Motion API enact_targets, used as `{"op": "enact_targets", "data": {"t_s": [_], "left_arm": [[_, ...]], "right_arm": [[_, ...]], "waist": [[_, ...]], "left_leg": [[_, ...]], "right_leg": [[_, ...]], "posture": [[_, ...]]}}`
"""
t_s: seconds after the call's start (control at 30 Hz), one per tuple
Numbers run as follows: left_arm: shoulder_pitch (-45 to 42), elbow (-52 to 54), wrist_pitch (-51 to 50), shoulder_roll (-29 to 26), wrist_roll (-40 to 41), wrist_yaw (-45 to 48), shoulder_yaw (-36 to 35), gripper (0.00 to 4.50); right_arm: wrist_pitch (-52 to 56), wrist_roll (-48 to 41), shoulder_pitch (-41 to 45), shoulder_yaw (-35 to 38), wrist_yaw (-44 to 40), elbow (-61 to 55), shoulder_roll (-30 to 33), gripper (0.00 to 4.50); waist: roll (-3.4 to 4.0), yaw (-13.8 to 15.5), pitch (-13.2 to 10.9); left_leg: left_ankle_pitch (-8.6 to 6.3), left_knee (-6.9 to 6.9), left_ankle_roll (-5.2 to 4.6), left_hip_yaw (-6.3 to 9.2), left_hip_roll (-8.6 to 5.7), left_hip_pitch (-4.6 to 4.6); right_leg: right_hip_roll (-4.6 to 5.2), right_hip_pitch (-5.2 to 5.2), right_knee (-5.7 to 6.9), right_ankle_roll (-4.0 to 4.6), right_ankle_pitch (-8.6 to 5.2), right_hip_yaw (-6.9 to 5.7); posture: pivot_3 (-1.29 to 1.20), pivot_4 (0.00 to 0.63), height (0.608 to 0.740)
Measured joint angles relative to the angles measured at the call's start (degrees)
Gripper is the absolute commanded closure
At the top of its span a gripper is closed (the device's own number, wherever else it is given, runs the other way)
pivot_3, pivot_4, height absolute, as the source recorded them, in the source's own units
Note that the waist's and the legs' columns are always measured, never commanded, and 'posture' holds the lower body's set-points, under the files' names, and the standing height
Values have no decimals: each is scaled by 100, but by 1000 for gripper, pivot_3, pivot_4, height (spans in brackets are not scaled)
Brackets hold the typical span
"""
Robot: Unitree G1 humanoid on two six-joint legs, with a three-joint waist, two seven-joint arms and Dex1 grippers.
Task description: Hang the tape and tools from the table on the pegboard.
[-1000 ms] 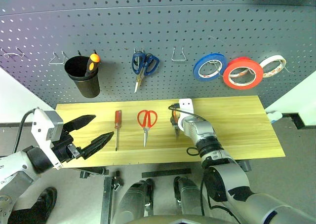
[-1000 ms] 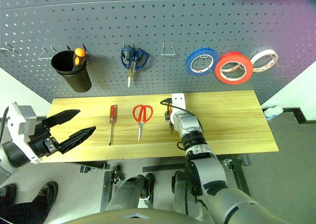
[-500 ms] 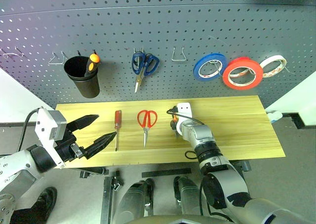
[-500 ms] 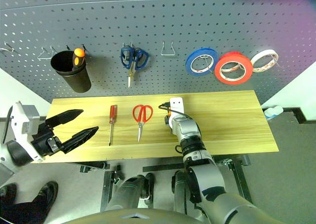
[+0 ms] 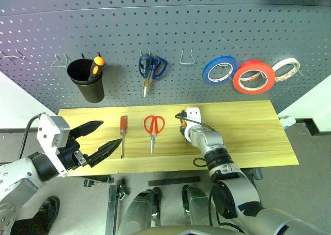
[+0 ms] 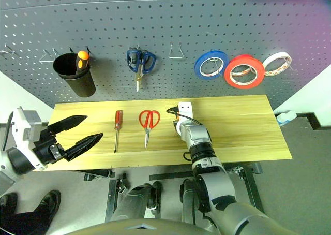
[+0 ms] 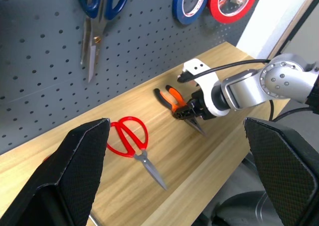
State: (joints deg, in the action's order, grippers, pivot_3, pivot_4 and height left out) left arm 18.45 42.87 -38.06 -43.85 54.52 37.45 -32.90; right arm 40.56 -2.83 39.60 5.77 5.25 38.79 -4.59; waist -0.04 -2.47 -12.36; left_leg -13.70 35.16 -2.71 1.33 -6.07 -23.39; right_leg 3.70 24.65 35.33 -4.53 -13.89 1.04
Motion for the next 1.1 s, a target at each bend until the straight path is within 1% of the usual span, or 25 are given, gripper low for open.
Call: {"op": "enact_targets", "data": {"t_s": [0.03, 0.07, 0.1, 0.13, 0.17, 0.47, 0.67, 0.8, 0.9, 1.07, 1.1], "left_arm": [[0, 0, 0, 0, 0, 0, 0, 0], [0, 0, 0, 0, 0, 1, 0, 0], [-2, 0, 0, 0, 0, 2, 0, 0], [-5, -1, 0, 0, 0, 3, 0, 0], [-12, -3, 0, 0, 0, 5, 0, 0], [-37, -48, 0, -10, -4, 34, 7, 0], [-78, -50, 0, -12, -4, 33, 16, 0], [-67, -48, 0, -12, -3, 16, 16, 0], [-61, -46, 0, -12, -3, 4, 16, 0], [-65, -41, 0, -12, 22, -23, 15, 0], [-68, -41, 0, -13, 30, -25, 15, 0]], "right_arm": [[1, 29, 0, -57, -21, 1, 15, 1125], [1, 57, 0, -117, -28, 8, 26, 889], [1, 70, 1, -138, -37, 9, 26, 482], [1, 71, 3, -142, -35, 9, 20, 189], [1, 56, 8, -120, -23, 8, 6, 14], [3, -136, 190, 170, 136, 129, -82, 14], [-150, -271, 585, 379, 284, 616, -119, 14], [-285, -299, 689, 421, 425, 879, -111, 14], [-372, -275, 688, 397, 513, 1011, -86, 605], [-482, -60, 688, 133, 447, 1083, -15, 2256], [-488, -51, 689, 120, 436, 1085, -6, 2454]], "waist": [[0, 1, 0], [0, 1, 0], [0, 1, 0], [0, 2, 0], [0, 3, 0], [1, -2, 0], [1, 0, 0], [1, 1, 0], [1, 0, -1], [1, -1, -1], [1, -1, 0]], "left_leg": [[0, 0, 0, 0, 0, 0], [0, 0, 0, 0, 0, 0], [0, 0, 0, 0, 0, 0], [0, 0, 0, 0, 0, 0], [0, 0, 0, 0, 0, 0], [0, -1, 1, 1, 0, 0], [1, -2, 2, 1, 0, 0], [1, -3, 2, 1, 0, 0], [1, -3, 3, 1, 0, 0], [3, -3, 5, 1, 0, 0], [4, -3, 7, 1, 0, 0]], "right_leg": [[0, 0, 0, 0, 0, 0], [0, 0, 0, 0, 0, 0], [0, 0, 0, 0, 0, 0], [0, 0, 0, 0, 0, 0], [0, 0, 0, 0, 0, 0], [0, 1, 0, 0, 0, -1], [0, 1, -2, 0, 0, -1], [0, 1, -2, 0, 0, -2], [0, 0, -2, 0, 0, -2], [0, 1, -2, 0, 0, -2], [0, 0, -2, -1, 0, -2]], "posture": [[44, 246, 740], [44, 246, 740], [43, 245, 740], [43, 245, 740], [43, 245, 740], [42, 239, 740], [50, 239, 740], [55, 239, 740], [57, 239, 740], [58, 236, 740], [58, 236, 740]]}}
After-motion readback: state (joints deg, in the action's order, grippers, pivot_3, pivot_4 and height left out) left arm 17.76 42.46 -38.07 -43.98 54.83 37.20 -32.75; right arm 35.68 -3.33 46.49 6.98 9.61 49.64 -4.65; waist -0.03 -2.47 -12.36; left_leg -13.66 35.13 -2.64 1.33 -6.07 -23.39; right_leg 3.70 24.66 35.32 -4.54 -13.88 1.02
